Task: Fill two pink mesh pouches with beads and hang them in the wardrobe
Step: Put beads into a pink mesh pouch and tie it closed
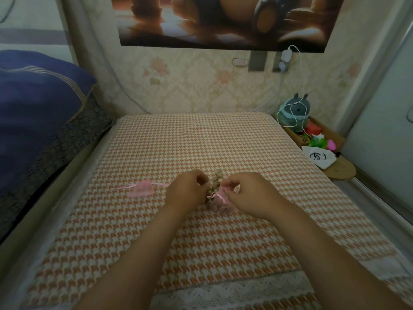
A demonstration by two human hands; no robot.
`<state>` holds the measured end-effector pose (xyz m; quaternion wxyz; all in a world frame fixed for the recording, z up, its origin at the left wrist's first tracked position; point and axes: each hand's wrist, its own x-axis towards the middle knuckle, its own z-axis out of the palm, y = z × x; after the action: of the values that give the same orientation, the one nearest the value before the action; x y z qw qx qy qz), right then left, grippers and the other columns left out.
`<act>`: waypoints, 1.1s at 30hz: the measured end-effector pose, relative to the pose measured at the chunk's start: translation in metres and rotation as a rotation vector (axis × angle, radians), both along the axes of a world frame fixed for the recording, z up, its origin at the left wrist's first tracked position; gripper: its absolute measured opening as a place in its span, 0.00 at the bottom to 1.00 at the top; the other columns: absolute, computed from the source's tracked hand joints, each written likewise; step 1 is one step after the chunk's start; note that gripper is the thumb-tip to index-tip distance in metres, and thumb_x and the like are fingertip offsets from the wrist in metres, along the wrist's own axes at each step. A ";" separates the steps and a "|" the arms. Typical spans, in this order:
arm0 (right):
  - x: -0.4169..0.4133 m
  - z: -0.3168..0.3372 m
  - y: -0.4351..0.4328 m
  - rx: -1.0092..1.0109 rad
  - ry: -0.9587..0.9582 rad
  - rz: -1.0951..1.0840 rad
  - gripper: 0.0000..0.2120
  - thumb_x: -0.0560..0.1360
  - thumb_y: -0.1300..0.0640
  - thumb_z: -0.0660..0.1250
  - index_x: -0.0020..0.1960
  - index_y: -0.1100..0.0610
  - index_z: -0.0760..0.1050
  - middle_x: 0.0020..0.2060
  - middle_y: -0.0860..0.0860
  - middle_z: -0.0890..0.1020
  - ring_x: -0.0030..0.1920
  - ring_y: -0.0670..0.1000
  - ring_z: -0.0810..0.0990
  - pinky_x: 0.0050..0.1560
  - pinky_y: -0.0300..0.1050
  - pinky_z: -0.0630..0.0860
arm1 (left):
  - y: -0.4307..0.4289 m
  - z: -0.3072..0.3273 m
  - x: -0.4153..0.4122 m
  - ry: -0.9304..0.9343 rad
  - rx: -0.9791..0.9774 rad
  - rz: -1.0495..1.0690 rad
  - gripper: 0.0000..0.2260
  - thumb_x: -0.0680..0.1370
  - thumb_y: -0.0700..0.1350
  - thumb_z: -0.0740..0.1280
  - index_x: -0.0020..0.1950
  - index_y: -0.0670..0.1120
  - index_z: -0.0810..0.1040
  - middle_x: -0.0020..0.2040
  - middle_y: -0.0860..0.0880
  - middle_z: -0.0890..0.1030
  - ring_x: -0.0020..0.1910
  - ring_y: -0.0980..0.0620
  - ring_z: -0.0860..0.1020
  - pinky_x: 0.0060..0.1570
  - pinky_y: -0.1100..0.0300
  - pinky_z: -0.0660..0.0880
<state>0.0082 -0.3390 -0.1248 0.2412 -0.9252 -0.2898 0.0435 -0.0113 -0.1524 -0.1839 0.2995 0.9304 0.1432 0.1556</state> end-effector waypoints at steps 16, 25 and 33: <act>0.006 -0.003 -0.013 0.013 0.077 -0.040 0.11 0.76 0.51 0.61 0.51 0.48 0.82 0.41 0.47 0.84 0.41 0.49 0.82 0.45 0.56 0.82 | -0.034 0.036 -0.016 -0.121 -0.094 -0.281 0.04 0.72 0.53 0.73 0.46 0.57 0.83 0.44 0.60 0.81 0.40 0.62 0.78 0.44 0.55 0.80; 0.007 -0.003 -0.012 0.029 0.104 -0.035 0.13 0.77 0.52 0.62 0.57 0.49 0.82 0.47 0.48 0.85 0.47 0.51 0.83 0.50 0.57 0.82 | -0.033 0.040 -0.018 0.013 -0.072 -0.241 0.09 0.73 0.53 0.69 0.50 0.59 0.85 0.45 0.61 0.85 0.43 0.65 0.80 0.48 0.57 0.80; 0.003 0.000 -0.004 0.145 0.132 -0.017 0.14 0.78 0.58 0.65 0.60 0.49 0.82 0.47 0.47 0.86 0.44 0.45 0.83 0.47 0.44 0.82 | -0.033 0.050 -0.028 -0.022 -0.032 -0.178 0.05 0.73 0.53 0.70 0.46 0.57 0.85 0.38 0.60 0.82 0.41 0.63 0.79 0.41 0.65 0.75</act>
<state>0.0107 -0.3432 -0.1249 0.3265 -0.9028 -0.2677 0.0814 -0.0397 -0.1857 -0.1337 0.3286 0.9327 0.0590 0.1365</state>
